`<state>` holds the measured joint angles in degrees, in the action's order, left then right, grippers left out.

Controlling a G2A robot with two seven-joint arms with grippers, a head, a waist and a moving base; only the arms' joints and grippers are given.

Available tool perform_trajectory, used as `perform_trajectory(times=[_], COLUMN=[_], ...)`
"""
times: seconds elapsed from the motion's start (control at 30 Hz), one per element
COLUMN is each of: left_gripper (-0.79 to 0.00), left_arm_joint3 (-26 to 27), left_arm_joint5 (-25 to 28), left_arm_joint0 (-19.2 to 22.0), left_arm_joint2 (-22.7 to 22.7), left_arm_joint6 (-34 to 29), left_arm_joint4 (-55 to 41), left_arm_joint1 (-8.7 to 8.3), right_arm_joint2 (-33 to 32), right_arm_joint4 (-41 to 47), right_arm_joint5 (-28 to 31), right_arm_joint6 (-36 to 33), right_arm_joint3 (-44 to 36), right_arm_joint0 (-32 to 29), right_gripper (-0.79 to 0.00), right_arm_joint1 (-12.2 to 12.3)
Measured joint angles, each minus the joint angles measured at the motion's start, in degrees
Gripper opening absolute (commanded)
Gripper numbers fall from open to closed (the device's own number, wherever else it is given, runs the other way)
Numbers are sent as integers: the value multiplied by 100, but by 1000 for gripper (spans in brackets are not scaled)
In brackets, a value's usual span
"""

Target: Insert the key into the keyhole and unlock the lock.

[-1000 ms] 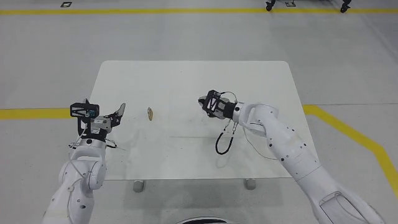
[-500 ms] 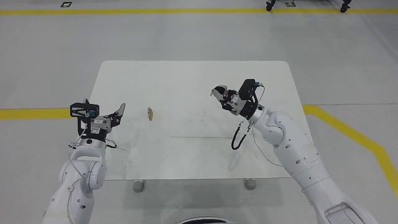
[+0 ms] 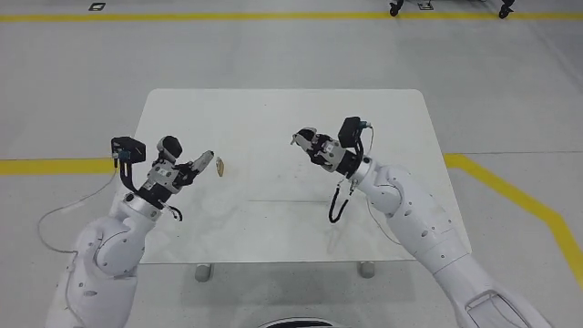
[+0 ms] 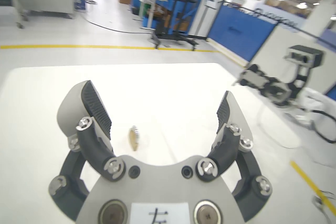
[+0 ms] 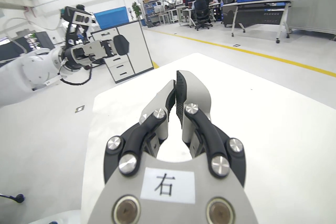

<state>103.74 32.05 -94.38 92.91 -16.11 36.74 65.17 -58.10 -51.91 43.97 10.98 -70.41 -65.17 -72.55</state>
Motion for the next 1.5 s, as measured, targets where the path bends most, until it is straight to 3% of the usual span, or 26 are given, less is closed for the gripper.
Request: perform_trajectory(times=[0.13,0.37,0.43,0.53,0.57,0.67,0.87,1.2,1.5], left_gripper=[0,0,-58,-83,-172,-299,-394,-443,-603], left_arm_joint3=[-307,-767,-1040,-1429,-1521,-1757,-1974,-2050,-2033], left_arm_joint5=[678,840,827,809,810,831,867,765,597], left_arm_joint0=[537,1282,1531,1851,1924,2117,2335,2412,2438], left_arm_joint2=[-303,-1096,-1343,-1615,-1672,-1885,-2127,-2211,-2266], left_arm_joint6=[-1116,-2089,-2337,-2567,-2597,-2640,-2606,-2468,-2322], left_arm_joint4=[-1305,-2554,-2929,-3352,-3408,-3569,-3551,-3436,-3294], left_arm_joint1=[-54,-43,-31,-10,-4,24,49,37,26], right_arm_joint2=[287,517,523,534,546,616,767,972,1064], right_arm_joint4=[313,776,917,1033,1056,1113,1296,1387,1350], right_arm_joint5=[252,806,1006,1277,1345,1410,1402,1403,1403], right_arm_joint6=[320,655,809,960,971,956,928,879,879], right_arm_joint3=[379,999,1126,1266,1302,1404,1531,1645,1702], right_arm_joint0=[272,560,585,611,619,669,761,914,971], right_gripper=[-785,-785,-785,-785,-785,-785,-785,-785,-785], right_arm_joint1=[-139,-297,-328,-364,-374,-419,-497,-592,-638])
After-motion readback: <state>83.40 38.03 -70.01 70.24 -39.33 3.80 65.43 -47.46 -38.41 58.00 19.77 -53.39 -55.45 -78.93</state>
